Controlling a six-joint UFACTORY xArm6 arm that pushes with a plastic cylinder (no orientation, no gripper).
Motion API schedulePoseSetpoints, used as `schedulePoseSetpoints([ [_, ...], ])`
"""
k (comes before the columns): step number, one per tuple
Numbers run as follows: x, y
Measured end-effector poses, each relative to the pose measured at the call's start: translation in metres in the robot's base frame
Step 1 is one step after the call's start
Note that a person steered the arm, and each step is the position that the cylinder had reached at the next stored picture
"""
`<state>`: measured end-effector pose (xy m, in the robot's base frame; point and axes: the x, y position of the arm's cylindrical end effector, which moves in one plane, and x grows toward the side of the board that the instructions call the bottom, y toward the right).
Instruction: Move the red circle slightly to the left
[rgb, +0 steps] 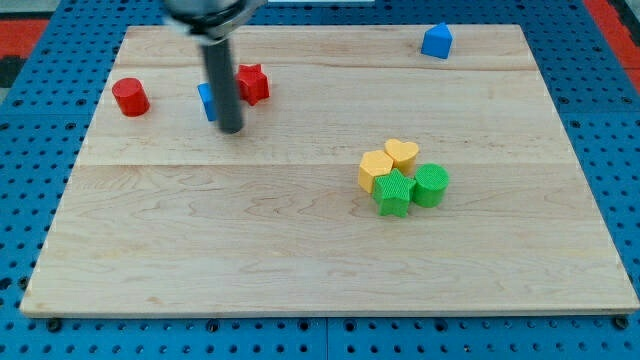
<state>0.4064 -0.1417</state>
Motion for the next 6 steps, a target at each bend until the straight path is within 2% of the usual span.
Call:
schedulePoseSetpoints([
  [1, -0.05, -0.048],
  [2, -0.062, -0.057],
  [5, -0.059, -0.075],
  [6, -0.042, -0.07],
])
